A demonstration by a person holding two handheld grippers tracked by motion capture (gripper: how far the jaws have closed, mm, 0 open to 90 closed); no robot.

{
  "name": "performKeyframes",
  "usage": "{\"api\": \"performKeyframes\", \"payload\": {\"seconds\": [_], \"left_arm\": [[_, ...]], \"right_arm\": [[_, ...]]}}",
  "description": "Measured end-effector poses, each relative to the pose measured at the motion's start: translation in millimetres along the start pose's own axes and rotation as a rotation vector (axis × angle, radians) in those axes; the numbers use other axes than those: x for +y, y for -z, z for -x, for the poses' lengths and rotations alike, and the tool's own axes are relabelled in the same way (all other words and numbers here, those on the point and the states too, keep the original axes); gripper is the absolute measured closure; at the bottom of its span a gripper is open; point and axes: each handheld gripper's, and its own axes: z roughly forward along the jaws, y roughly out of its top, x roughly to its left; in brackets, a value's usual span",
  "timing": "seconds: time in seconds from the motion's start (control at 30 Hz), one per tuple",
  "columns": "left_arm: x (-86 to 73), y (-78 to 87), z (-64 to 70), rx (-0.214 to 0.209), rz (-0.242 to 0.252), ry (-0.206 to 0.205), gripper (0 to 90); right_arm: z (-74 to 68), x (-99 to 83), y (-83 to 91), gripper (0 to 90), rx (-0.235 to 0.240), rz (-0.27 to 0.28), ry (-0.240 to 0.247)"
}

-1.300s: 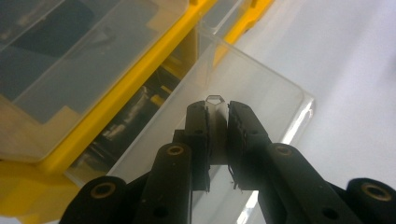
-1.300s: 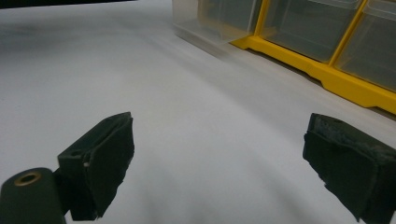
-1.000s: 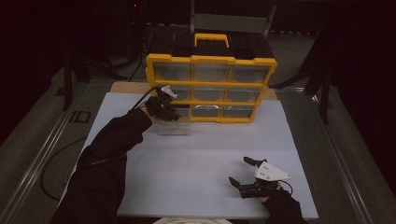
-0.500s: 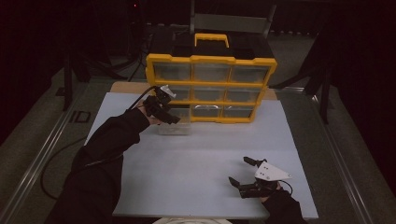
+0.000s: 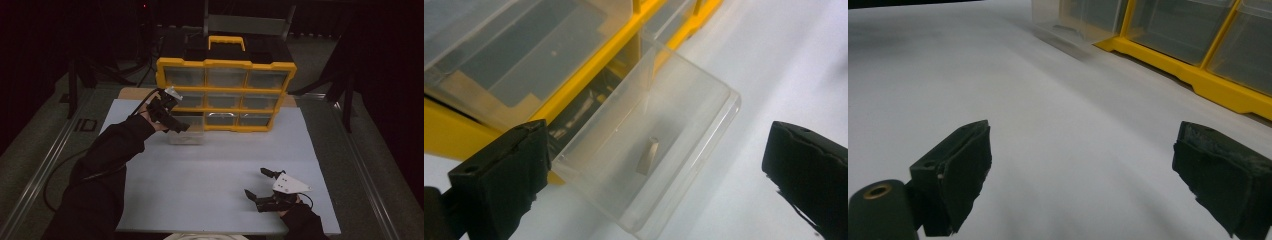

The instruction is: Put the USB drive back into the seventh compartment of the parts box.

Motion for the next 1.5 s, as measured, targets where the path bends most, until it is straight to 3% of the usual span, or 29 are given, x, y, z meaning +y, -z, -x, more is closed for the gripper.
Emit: {"api": "performKeyframes", "payload": {"seconds": [0.17,0.33,0.77,0.97,1.17,1.4,1.5], "left_arm": [[-6.8,1.6,1.9,-0.010,-0.008,-0.017,0.0],[-11.5,7.5,-1.2,-0.009,0.035,0.023,0.0],[-28.5,18.4,1.4,0.004,0.046,0.020,0.0],[-43.0,22.7,3.5,0.037,0.079,0.016,0.0],[-62.0,27.8,7.4,0.039,0.073,0.023,0.0],[-84.0,34.7,10.8,0.050,0.114,0.040,0.0],[-94.6,35.6,10.9,0.052,0.110,0.050,0.0]], "right_arm": [[-0.4,0.2,-0.3,8.9,-0.001,0.000,0.000],[-0.3,0.3,-0.4,8.9,-0.002,-0.001,0.000],[-0.4,0.5,-0.5,8.9,-0.003,-0.001,-0.006],[0.1,0.3,0.0,8.9,-0.003,0.001,-0.003],[0.0,0.5,0.0,8.9,-0.002,0.003,-0.001],[-0.5,0.7,-0.2,8.9,-0.002,0.002,-0.003],[-0.7,0.7,-0.3,8.9,-0.001,0.002,-0.002]]}}
